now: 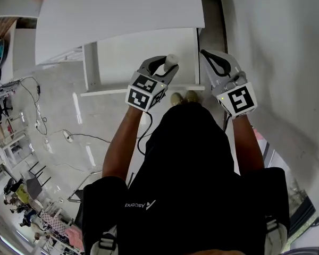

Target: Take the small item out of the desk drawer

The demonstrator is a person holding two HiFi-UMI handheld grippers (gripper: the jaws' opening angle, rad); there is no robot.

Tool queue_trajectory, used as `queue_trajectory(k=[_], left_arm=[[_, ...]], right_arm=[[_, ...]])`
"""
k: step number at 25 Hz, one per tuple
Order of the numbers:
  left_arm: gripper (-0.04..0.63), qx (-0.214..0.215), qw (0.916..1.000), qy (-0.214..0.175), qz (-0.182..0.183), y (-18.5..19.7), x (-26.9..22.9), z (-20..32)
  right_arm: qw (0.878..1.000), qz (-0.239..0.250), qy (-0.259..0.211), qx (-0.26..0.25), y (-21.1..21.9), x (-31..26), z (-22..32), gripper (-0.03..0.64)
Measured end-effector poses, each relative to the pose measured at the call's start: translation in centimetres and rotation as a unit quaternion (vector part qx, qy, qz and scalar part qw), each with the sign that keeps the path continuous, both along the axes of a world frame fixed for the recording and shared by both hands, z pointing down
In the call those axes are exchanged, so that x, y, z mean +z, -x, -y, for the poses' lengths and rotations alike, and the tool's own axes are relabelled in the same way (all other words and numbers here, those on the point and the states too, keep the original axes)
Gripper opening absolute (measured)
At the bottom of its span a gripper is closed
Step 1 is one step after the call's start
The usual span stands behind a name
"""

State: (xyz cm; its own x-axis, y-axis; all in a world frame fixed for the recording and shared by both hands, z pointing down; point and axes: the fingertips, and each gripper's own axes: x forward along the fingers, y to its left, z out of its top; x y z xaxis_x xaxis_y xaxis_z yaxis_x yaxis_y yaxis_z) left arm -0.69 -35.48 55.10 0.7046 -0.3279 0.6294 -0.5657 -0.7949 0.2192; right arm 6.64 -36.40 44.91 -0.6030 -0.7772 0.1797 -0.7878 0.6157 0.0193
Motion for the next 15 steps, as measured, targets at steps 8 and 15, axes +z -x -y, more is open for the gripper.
queue_trajectory(k=[8,15], left_arm=[[0.164,-0.076,0.9672,-0.193,-0.147,3.4,-14.1,-2.2],[0.164,-0.123,0.9309,-0.296,-0.175,6.0,-21.3,-4.9]], right_arm=[[0.997,0.045,-0.058,-0.014,2.8,-7.7,-3.1,0.0],[0.993,0.064,-0.096,-0.03,3.6,-11.7,-6.0,0.0]])
